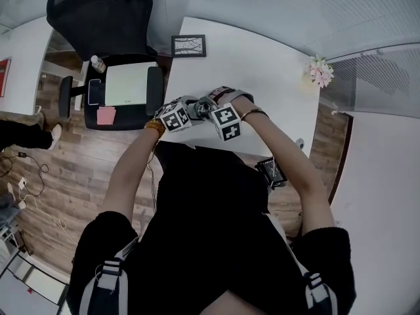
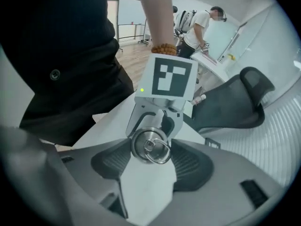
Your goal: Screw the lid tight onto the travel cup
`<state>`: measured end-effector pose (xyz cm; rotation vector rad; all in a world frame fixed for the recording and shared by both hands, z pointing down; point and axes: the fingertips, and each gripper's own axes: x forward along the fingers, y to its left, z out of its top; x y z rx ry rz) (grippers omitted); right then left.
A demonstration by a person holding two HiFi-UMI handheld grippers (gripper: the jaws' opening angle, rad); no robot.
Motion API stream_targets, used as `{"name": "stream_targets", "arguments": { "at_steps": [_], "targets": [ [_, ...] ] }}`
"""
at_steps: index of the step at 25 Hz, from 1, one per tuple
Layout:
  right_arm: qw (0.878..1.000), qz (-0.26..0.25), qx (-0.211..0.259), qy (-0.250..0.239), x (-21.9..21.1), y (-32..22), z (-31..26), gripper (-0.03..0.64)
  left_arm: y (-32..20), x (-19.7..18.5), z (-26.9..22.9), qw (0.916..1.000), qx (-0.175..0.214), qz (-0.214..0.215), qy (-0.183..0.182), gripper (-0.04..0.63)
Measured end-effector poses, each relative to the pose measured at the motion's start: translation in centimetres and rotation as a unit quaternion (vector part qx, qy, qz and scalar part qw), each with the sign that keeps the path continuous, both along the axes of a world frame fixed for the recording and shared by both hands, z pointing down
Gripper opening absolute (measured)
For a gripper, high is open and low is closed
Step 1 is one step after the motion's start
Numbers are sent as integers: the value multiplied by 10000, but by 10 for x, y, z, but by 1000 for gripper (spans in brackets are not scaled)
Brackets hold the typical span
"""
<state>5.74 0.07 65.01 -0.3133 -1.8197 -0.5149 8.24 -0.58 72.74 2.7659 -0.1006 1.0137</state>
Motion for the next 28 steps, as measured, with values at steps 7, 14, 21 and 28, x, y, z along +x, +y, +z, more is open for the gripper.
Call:
{"name": "stream_targets", "arguments": {
  "at_steps": [7, 14, 21, 28],
  "targets": [
    [9053, 3932, -1350, -879, -11, -24, -25, 350, 0, -1, -1, 9996, 18, -276, -8, 354],
    [8709, 4672, -1452, -472, -7, -19, -4, 289, 0, 0, 0, 9970, 15, -767, 26, 353],
    [9433, 3114, -1078, -408, -11, -10, -7, 268, 1, -1, 0, 9974, -40, -712, -55, 354],
    [9952, 675, -493, -499, -12, 2, -6, 279, 1, -1, 3, 9996, -146, -205, -147, 356]
  ]
}}
